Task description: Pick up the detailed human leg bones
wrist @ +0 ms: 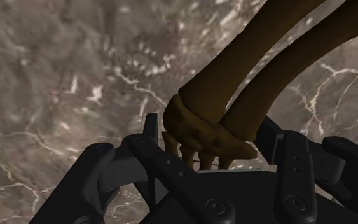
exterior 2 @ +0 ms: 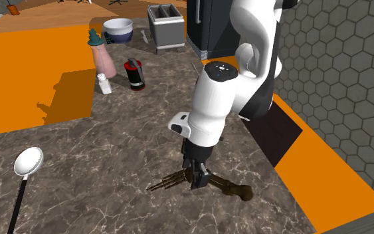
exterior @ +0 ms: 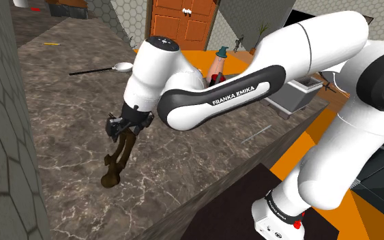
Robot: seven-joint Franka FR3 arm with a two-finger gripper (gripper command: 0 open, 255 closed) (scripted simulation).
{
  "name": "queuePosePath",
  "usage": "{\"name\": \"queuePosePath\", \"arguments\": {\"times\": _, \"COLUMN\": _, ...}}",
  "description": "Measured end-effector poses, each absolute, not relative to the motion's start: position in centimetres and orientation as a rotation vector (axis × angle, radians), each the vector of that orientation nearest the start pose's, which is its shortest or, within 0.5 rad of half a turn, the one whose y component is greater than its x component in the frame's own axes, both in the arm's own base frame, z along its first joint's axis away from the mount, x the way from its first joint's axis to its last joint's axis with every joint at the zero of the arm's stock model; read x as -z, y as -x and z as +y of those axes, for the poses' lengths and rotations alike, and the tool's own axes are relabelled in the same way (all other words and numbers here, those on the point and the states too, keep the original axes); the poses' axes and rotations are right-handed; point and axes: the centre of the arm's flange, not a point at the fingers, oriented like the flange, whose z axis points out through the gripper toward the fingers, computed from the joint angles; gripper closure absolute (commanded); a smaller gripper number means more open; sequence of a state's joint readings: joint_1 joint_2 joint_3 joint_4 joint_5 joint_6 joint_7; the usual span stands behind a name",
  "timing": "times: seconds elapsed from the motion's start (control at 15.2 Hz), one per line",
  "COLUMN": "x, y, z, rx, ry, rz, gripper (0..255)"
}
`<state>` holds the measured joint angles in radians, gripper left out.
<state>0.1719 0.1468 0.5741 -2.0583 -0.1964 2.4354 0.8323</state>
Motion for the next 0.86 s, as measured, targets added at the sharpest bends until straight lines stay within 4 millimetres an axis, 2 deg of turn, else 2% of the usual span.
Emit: {"name": "queuePosePath", "arguments": {"times": 0.86, "x": -46.8, "y": -44.2, "z": 39.7, "rx": 0.344, "ry": 2.987, "rz": -0.047, "gripper": 255}}
